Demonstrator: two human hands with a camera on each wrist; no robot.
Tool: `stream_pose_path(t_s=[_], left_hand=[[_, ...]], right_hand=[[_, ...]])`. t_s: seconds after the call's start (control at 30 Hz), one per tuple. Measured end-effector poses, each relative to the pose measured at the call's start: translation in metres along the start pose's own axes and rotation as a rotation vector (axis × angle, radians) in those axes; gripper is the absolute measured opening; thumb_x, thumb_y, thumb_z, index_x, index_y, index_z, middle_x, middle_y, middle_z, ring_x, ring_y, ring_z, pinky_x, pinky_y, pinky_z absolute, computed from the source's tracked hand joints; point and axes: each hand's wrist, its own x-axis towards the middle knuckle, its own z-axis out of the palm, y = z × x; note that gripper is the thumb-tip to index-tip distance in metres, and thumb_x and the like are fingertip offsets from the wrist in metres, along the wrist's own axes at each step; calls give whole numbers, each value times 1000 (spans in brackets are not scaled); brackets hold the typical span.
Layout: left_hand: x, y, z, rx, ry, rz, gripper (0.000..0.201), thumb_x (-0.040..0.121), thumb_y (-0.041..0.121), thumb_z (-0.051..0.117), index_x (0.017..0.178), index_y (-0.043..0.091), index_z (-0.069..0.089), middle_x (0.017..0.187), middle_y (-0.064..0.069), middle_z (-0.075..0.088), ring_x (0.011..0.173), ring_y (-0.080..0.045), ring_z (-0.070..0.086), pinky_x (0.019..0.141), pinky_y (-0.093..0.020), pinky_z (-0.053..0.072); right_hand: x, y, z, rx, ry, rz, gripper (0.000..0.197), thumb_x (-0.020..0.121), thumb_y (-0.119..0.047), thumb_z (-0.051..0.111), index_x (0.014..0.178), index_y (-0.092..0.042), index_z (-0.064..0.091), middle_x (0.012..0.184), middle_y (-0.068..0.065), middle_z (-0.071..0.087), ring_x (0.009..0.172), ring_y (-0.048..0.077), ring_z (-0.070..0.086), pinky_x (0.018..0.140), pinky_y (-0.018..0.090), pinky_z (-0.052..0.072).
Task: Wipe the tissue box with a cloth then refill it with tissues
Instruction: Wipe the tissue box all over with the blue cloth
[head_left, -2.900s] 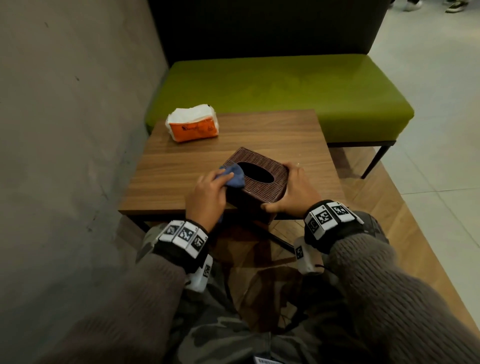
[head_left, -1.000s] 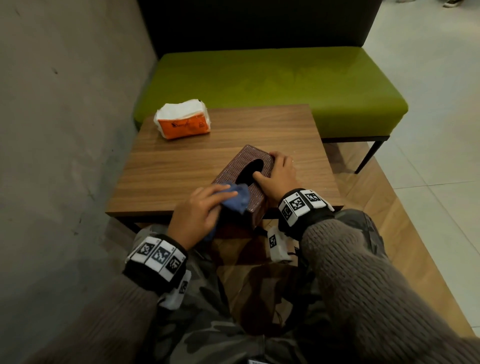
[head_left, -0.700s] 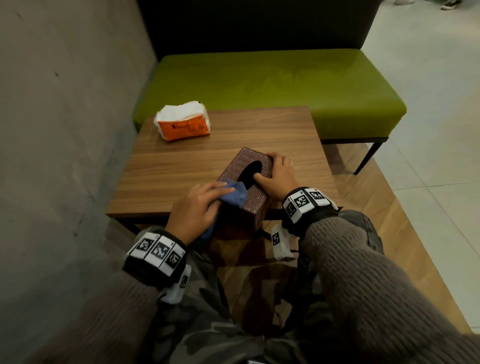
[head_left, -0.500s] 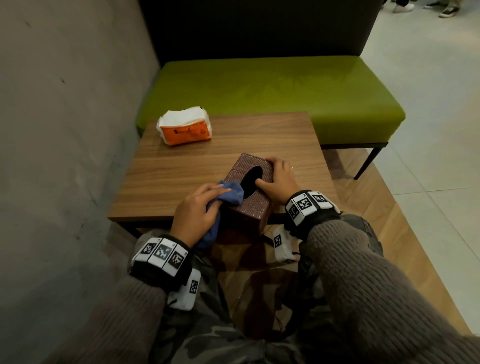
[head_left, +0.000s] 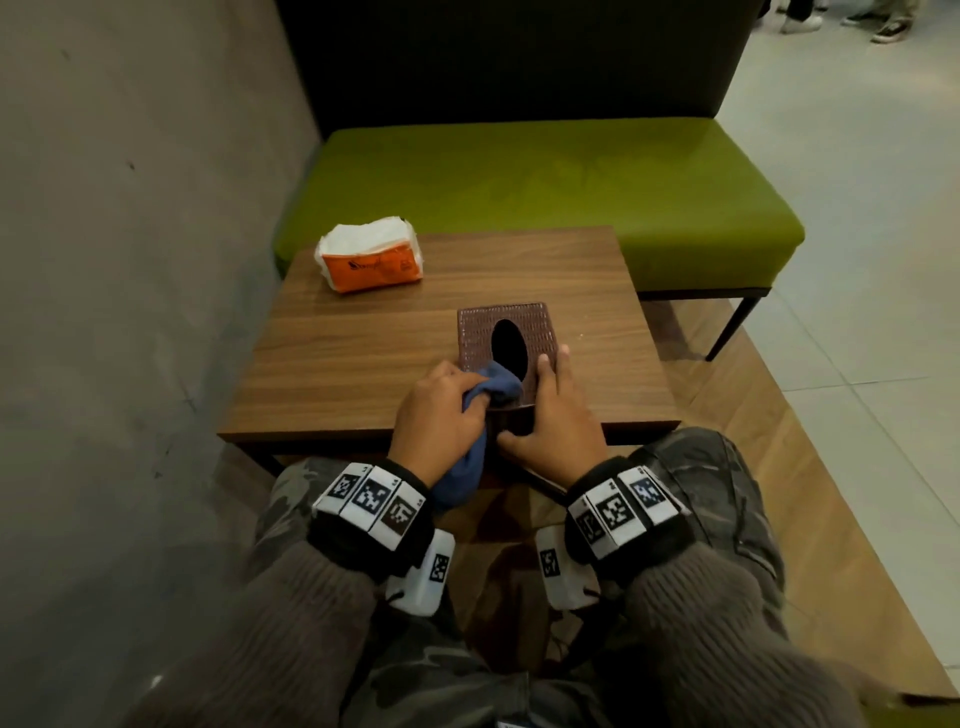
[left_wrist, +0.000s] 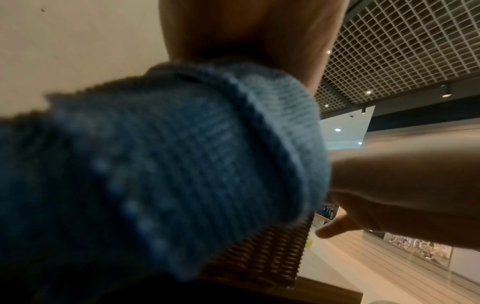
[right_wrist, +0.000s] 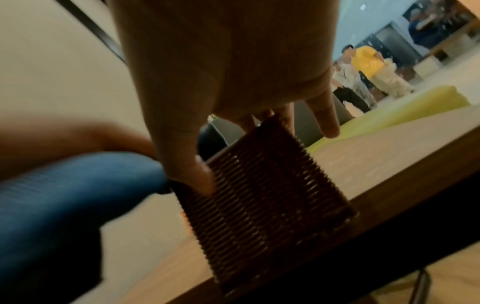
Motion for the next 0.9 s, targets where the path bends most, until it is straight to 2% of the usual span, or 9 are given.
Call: stream_pose_path(t_s=[0.1,0.2,0.37,0.43,0.5,0.6,0.67,0.8,0.9], left_hand=[[-4,-8,-8,-97,-175,168,26,85,16,60,109,13,69,102,-6,61,96,-22,59,82,-35,47],[-4,-19,-11,-171,-242,188,35,81,23,56,112,11,68,107,-5,62,101,-18,59,89,-38,48],[2,-27,-10,-135,-296,264,34,84,22,53,115,16,68,113,1,61,109,-15,58,93,-37,48],[12,-39,-11,-105,-253,252,36,85,24,47,115,18,66,116,1,59,109,-17,58,93,-40,48],[27,-49,-12,-35,-103,176,39,84,26,44,117,20,65,118,0,59,105,-24,60,89,-45,49],[41,-40,-8,154,47,22,31,89,16,52,118,20,64,121,-3,59,101,-30,60,79,-41,49],[34,-21,0,151,38,99,33,88,17,51,117,20,65,120,-4,59,101,-29,61,78,-40,50],[-7,-16,11,73,-150,418,39,85,23,44,120,24,63,119,1,59,105,-17,60,83,-32,51],[7,-30,0,79,-91,358,41,84,23,42,118,24,64,118,1,60,102,-20,61,79,-33,51]], right_hand=[[7,1,-8,-19,33,38,116,70,-60,73,153,-9,10,163,7,-6,150,26,3,116,58,18],[9,-3,-6,-121,22,56,124,66,-69,70,154,-9,7,163,9,-10,150,27,-4,114,65,13],[5,-3,8,-17,123,87,115,68,-58,76,153,-16,11,158,19,6,145,36,11,113,53,25],[7,-2,4,-27,93,73,117,65,-57,78,153,-17,11,157,19,8,144,37,11,114,50,26],[11,0,0,-41,56,41,118,63,-56,79,153,-18,13,157,18,9,144,36,11,115,49,26],[17,5,-2,-51,43,17,119,59,-57,80,151,-19,15,156,15,12,142,35,15,113,49,28],[21,8,-5,-36,45,9,119,58,-55,82,150,-19,17,154,14,15,140,33,18,112,48,30],[23,18,-10,16,31,-74,115,59,-48,86,150,-18,22,153,12,20,138,31,23,110,48,35],[22,18,-6,14,25,-74,116,58,-50,85,150,-21,21,154,11,17,140,30,20,111,48,33]])
